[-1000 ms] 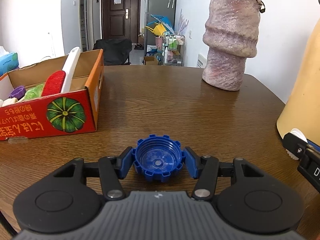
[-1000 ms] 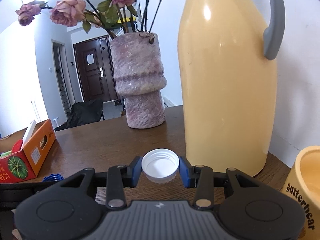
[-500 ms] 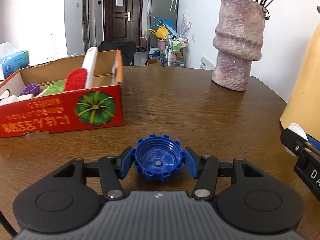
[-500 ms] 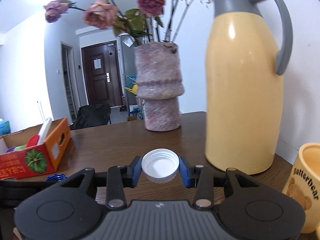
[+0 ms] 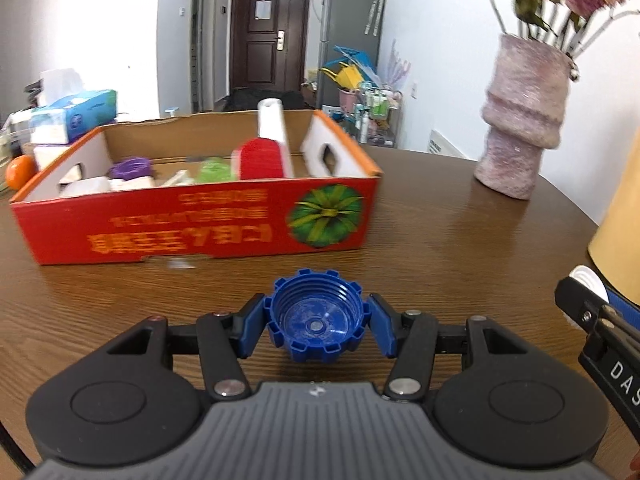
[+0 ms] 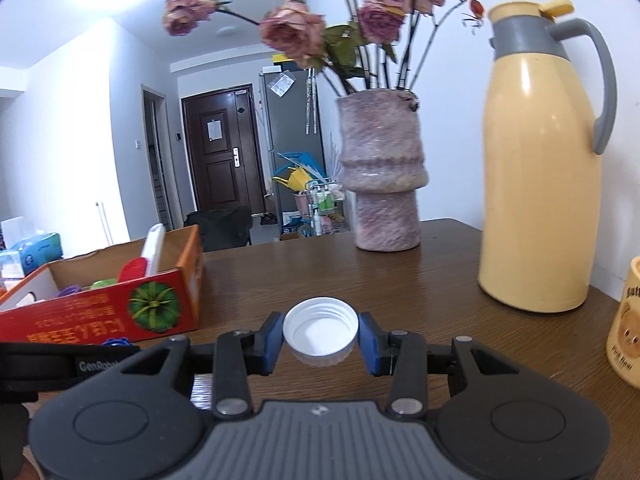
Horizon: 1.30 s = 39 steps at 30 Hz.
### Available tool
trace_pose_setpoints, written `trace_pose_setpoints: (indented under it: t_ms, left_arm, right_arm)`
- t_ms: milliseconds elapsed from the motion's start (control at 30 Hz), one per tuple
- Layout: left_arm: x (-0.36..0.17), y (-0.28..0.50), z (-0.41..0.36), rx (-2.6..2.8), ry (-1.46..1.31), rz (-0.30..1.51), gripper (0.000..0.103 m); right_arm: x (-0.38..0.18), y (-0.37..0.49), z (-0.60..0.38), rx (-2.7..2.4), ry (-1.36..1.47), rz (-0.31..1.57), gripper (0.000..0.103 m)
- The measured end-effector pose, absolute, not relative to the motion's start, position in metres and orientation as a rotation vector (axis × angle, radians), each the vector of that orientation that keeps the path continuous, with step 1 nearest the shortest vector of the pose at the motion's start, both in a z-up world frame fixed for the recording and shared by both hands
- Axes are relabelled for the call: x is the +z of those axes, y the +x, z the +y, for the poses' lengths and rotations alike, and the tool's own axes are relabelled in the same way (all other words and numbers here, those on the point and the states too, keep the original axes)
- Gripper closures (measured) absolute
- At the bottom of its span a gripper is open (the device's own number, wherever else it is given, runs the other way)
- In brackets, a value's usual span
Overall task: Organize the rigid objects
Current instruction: 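Carry the blue cap and white cap over the cardboard box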
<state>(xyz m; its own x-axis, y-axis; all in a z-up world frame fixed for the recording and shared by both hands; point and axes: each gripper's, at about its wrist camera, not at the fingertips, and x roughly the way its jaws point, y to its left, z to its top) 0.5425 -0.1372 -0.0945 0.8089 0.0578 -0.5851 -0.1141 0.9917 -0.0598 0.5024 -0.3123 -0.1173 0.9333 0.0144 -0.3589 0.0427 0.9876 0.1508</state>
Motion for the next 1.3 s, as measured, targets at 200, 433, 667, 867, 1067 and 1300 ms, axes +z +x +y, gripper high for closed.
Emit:
trace_pose_setpoints:
  t_ms: [200, 433, 667, 867, 1067, 1300]
  left_arm:
    - [-0.089, 0.534, -0.089, 0.137, -0.123, 0.609, 0.047]
    - [-0.082, 0.523, -0.037, 0.184, -0.155, 0.584, 0.047]
    - [-0.072, 0.513, 0.005, 0.206, -0.168, 0.544, 0.047]
    - [-0.061, 0.509, 0.026, 0.227, -0.174, 0.485, 0.047]
    - [-0.051, 0.515, 0.037, 0.245, -0.165, 0.432, 0.047]
    - [-0.047, 0.535, 0.05, 0.262, -0.169, 0.4, 0.047]
  right_arm:
    - [-0.115, 0.492, -0.273, 0.001, 0.158, 0.357, 0.064]
    - [-0.112, 0.485, -0.225, 0.019, 0.162, 0.335, 0.064]
    - [-0.108, 0.48, -0.178, 0.037, 0.161, 0.294, 0.064]
    - [-0.105, 0.484, -0.147, 0.052, 0.149, 0.268, 0.064]
    - [-0.102, 0.498, -0.128, 0.062, 0.155, 0.238, 0.064]
    - [-0.098, 0.524, -0.116, 0.079, 0.161, 0.213, 0.064]
